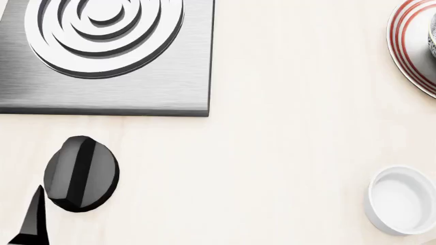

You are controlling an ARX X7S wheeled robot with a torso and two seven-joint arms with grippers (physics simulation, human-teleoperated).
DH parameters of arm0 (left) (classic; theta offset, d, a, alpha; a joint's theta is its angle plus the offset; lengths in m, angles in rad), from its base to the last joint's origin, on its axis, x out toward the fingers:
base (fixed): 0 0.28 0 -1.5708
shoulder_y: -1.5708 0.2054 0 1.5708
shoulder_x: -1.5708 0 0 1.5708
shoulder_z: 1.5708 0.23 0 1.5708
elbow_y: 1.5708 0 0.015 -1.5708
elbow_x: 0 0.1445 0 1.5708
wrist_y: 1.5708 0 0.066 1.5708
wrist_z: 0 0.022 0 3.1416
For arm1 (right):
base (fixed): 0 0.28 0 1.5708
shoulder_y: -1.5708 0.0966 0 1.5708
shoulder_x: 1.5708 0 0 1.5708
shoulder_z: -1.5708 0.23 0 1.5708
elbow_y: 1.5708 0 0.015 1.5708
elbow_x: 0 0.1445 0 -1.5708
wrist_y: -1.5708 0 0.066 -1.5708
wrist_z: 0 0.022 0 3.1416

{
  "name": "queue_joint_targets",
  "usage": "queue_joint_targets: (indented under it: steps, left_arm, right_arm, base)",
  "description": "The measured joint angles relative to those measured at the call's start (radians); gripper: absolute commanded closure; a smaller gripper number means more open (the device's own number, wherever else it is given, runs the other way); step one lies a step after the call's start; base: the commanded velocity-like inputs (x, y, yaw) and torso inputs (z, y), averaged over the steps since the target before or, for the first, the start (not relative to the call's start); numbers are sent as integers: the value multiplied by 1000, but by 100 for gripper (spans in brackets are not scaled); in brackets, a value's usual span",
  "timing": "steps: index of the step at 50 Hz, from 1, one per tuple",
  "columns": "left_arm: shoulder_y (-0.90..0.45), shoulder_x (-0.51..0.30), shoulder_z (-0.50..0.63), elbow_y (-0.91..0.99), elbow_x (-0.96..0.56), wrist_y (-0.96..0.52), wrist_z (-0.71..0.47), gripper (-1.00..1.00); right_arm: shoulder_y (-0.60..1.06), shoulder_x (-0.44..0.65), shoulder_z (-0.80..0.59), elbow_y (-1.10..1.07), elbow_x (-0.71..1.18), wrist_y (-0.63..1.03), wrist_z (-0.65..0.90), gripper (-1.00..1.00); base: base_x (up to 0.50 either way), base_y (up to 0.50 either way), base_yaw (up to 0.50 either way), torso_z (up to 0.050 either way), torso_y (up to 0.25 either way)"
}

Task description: Pick the akita bowl next to the ramekin and place it on the plate.

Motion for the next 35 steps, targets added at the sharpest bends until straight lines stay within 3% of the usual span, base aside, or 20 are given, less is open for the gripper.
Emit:
queue_joint_targets:
  steps: [35]
  left_arm:
    - [7, -9, 0, 7, 8, 0, -9, -100]
  right_arm:
    - [-126, 91, -101, -377, -203, -63, 188, -100]
  base:
    - [0, 0, 0, 0, 0]
